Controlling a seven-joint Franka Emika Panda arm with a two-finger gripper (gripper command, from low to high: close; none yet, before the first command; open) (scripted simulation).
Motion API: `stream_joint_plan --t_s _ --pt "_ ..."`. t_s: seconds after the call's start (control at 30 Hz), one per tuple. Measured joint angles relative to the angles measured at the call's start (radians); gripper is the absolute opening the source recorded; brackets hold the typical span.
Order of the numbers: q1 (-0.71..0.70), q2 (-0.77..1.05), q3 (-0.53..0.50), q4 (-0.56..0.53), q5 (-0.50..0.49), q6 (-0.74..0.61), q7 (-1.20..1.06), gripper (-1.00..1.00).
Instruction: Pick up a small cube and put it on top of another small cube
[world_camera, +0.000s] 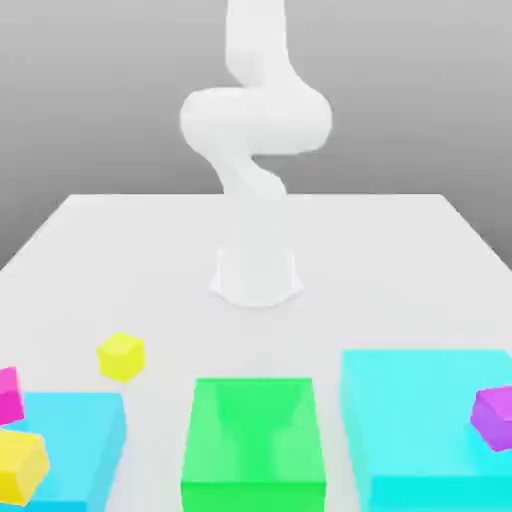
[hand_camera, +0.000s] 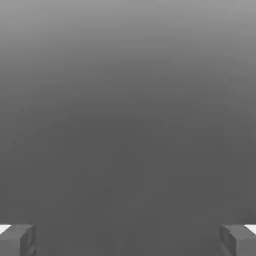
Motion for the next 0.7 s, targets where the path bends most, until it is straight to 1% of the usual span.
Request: stream_joint_plan --t_s 0.4,0.7 --pt "-0.299 0.285 0.016 -0.264 0.031 0.233 0.497 0.00" --pt "-0.507 0.495 0.023 -0.459 0.028 0.407 0.885 0.00"
